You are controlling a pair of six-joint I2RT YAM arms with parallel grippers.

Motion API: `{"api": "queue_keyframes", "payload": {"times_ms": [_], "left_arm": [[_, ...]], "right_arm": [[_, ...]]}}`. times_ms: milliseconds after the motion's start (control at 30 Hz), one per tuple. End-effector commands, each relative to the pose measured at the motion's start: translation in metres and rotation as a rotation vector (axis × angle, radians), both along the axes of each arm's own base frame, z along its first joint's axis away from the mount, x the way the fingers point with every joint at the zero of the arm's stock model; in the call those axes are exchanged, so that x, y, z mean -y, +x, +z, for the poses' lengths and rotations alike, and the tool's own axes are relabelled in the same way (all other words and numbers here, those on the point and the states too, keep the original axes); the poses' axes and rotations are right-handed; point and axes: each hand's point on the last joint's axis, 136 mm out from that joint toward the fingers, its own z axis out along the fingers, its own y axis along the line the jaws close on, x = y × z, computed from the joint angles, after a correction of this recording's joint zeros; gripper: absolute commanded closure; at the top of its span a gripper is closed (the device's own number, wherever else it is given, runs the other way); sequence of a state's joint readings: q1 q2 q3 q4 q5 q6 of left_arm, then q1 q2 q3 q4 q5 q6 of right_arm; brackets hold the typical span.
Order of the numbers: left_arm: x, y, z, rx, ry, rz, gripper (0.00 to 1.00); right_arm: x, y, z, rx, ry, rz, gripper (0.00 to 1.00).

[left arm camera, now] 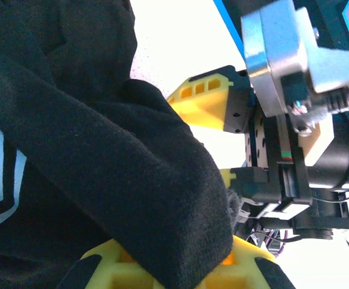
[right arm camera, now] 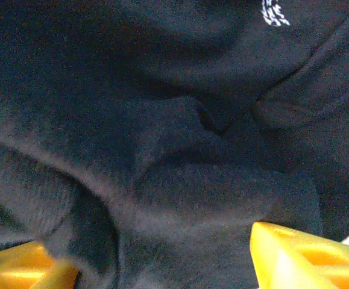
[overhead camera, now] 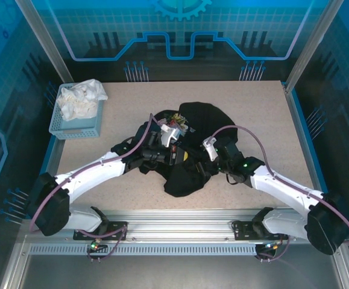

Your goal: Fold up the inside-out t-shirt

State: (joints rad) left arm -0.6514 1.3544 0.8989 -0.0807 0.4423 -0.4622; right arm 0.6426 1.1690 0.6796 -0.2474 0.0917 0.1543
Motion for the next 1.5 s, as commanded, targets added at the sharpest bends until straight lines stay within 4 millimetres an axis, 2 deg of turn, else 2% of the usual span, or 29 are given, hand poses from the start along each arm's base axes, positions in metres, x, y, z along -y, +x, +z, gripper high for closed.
{"api": "queue_keyframes", "payload": {"times_ms": [0, 33, 67, 100, 167, 200, 333, 433, 500, 533, 600, 700, 800, 900, 967, 1033, 1200, 1467], "left_arm": [[-0.006, -0.004, 0.004, 0.021, -0.002, -0.013, 1.00], [-0.007, -0.004, 0.002, 0.019, 0.000, -0.010, 1.00], [-0.010, -0.003, 0.002, 0.018, 0.002, -0.003, 1.00], [-0.012, -0.001, 0.002, 0.021, 0.004, 0.005, 1.00], [-0.019, 0.003, 0.001, 0.028, 0.012, 0.036, 1.00], [-0.024, 0.006, 0.000, 0.033, 0.015, 0.055, 1.00], [-0.046, 0.026, -0.002, 0.051, 0.040, 0.168, 1.00], [-0.063, 0.045, -0.007, 0.086, 0.106, 0.270, 1.00], [-0.074, 0.057, -0.009, 0.113, 0.165, 0.338, 0.99], [-0.079, 0.062, -0.010, 0.125, 0.196, 0.366, 0.94], [-0.091, 0.068, -0.014, 0.137, 0.257, 0.417, 0.79], [-0.103, 0.059, -0.013, 0.150, 0.299, 0.443, 0.61], [-0.109, 0.035, -0.006, 0.198, 0.313, 0.435, 0.51], [-0.101, 0.003, 0.000, 0.211, 0.272, 0.374, 0.45], [-0.087, -0.014, 0.007, 0.187, 0.205, 0.323, 0.42], [-0.071, -0.023, 0.011, 0.135, 0.111, 0.283, 0.42], [-0.034, -0.022, 0.010, -0.007, -0.028, 0.210, 0.44], [-0.014, -0.023, -0.008, -0.087, -0.077, 0.179, 0.46]], "right_arm": [[-0.020, 0.019, 0.016, 0.044, 0.072, 0.043, 0.37], [-0.028, 0.021, 0.017, 0.041, 0.096, 0.069, 0.38], [-0.035, 0.022, 0.019, 0.032, 0.123, 0.094, 0.45], [-0.040, 0.022, 0.020, 0.021, 0.142, 0.115, 0.53], [-0.047, 0.017, 0.026, -0.009, 0.188, 0.165, 0.78], [-0.048, 0.013, 0.028, -0.023, 0.212, 0.188, 0.85], [-0.058, -0.018, 0.047, -0.102, 0.384, 0.340, 0.98], [-0.067, -0.041, 0.066, -0.133, 0.503, 0.445, 1.00], [-0.071, -0.046, 0.079, -0.126, 0.567, 0.481, 1.00], [-0.073, -0.047, 0.084, -0.122, 0.594, 0.489, 1.00], [-0.075, -0.045, 0.091, -0.113, 0.628, 0.488, 1.00], [-0.077, -0.038, 0.095, -0.125, 0.649, 0.468, 1.00], [-0.078, -0.034, 0.094, -0.134, 0.646, 0.457, 1.00], [-0.076, -0.030, 0.091, -0.132, 0.642, 0.438, 1.00], [-0.075, -0.028, 0.090, -0.127, 0.640, 0.425, 1.00], [-0.073, -0.026, 0.088, -0.128, 0.636, 0.414, 1.00], [-0.068, -0.022, 0.085, -0.139, 0.632, 0.385, 1.00], [-0.059, -0.013, 0.090, -0.108, 0.643, 0.327, 1.00]]}}
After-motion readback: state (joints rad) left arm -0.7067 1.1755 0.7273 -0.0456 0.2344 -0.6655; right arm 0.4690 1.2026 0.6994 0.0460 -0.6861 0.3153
